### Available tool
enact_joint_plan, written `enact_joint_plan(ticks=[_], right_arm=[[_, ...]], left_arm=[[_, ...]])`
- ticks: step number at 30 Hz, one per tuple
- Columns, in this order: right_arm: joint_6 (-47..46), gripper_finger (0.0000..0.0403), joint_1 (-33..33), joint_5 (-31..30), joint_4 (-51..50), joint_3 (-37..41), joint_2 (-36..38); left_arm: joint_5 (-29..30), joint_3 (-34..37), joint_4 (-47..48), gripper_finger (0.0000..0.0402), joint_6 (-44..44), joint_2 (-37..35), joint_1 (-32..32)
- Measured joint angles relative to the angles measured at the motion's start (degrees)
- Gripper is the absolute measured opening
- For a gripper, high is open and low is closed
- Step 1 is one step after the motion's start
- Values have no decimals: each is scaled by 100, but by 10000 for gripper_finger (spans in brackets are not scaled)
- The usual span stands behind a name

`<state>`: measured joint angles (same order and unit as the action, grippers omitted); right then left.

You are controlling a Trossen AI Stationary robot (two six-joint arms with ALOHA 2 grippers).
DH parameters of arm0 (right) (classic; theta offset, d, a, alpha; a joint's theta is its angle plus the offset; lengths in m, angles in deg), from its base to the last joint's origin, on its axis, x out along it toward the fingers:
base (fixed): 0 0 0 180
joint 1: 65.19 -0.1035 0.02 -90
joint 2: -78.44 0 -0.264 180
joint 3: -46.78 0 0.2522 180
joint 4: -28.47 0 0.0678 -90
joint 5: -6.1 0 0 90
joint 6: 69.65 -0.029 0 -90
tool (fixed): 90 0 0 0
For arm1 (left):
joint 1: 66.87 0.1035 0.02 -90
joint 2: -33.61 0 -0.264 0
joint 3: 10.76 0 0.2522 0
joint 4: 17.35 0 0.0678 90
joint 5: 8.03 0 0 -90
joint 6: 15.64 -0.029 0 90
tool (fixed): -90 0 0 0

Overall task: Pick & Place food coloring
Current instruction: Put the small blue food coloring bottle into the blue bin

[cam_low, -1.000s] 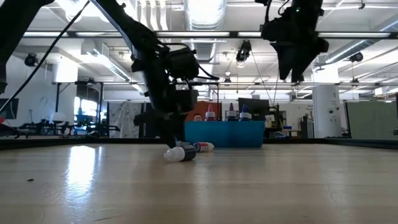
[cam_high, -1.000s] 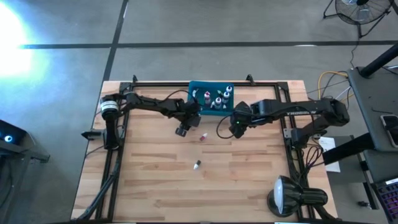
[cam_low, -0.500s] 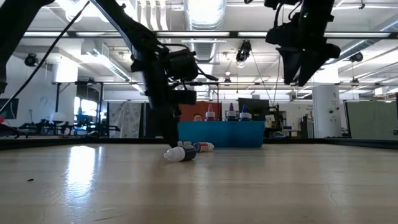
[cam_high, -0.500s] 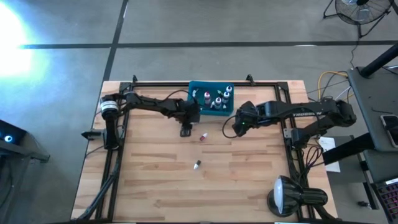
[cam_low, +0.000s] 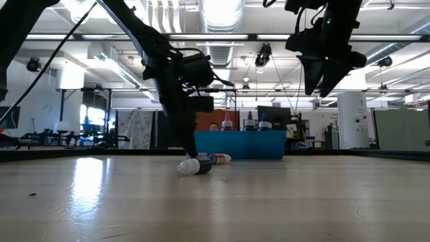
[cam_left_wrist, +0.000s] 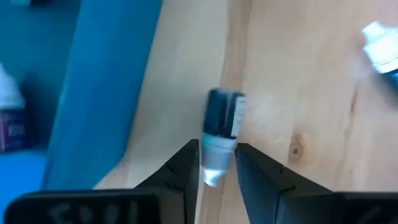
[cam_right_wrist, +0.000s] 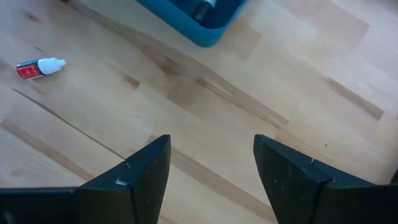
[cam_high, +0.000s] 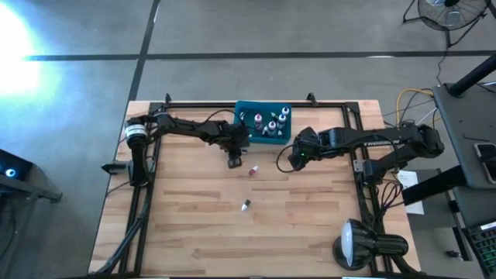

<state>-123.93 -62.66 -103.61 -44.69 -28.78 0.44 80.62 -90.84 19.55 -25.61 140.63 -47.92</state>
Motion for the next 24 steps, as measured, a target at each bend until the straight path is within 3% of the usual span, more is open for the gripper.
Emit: enact_joint_plan(ticks=[16, 24], right_arm=[[54, 224, 0, -131, -7, 0, -8], [76, 224, 0, -152, -20, 0, -9]], left_arm=[[-218, -7, 35, 16, -30, -62, -19], [-82, -206, 274, 1, 9, -926, -14]])
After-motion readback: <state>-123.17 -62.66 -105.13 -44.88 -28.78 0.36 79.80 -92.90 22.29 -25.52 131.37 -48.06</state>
